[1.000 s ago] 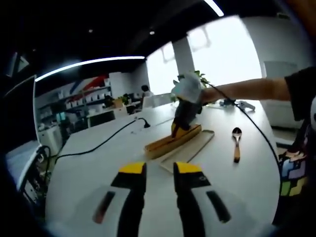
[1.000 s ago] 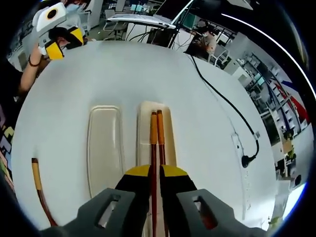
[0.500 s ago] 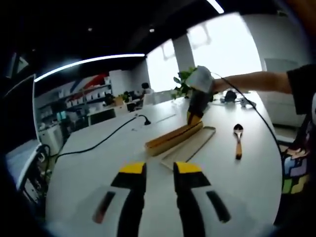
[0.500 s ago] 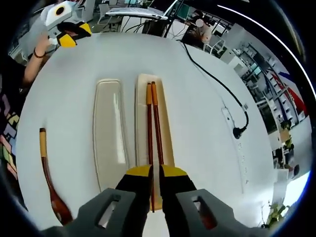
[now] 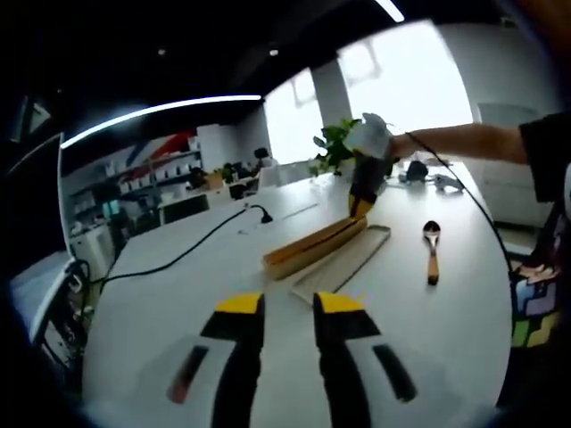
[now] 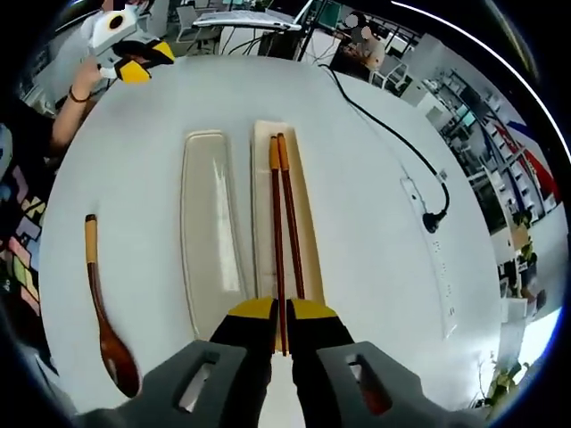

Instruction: Arrange the utensils inside the cutlery case until each visible utensil rests in its matching compartment.

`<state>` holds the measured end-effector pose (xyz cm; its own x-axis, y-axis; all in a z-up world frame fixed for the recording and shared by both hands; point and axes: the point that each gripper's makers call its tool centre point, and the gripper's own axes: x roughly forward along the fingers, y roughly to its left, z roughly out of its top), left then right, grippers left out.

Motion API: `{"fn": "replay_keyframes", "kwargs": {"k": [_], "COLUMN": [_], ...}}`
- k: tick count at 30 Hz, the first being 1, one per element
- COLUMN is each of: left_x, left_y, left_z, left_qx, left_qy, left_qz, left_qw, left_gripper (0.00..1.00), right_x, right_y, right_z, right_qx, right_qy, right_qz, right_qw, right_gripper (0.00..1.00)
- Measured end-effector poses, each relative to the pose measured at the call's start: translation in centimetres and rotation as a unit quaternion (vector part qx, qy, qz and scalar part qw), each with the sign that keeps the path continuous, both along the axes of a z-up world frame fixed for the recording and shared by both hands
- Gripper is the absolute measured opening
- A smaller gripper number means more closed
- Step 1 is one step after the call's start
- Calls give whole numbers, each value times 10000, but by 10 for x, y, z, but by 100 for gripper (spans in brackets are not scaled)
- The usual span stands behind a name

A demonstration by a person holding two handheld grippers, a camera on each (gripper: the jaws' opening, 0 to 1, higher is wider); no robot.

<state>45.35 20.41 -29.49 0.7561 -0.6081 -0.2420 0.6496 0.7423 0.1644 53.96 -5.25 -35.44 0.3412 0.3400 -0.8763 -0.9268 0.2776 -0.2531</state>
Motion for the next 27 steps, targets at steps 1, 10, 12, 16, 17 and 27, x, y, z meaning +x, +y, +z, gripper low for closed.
{"fn": "replay_keyframes", "kwargs": {"k": [1,10,12,16,17,27], "left_x": [0,4,3,2,2,4], "left_y": [0,3,2,1,1,2], "left_z": [0,-2,-2,-2,-2,-2], "left_qx": [7,33,42,33,38,35], "left_qy": [-3,21,21,16,14,14], "left_qz": [3,22,20,15,19,32], "left_qw": [10000,10000,10000,10000,10000,10000], "left_gripper": [23,23,23,23,23,23], "right_x": [1,5,6,8,8,5], "right_y": [-2,-1,0,1,2,5], "right_z": [-2,-9,-10,-10,-10,0], "right_qx": [-28,-34,-98,-90,-94,118], "right_qy": [25,-4,-30,-30,-30,-144], "right_qz": [-4,49,76,75,72,58], "right_qw": [10000,10000,9999,9999,9999,9998], "right_gripper": [3,1,1,2,2,2]}}
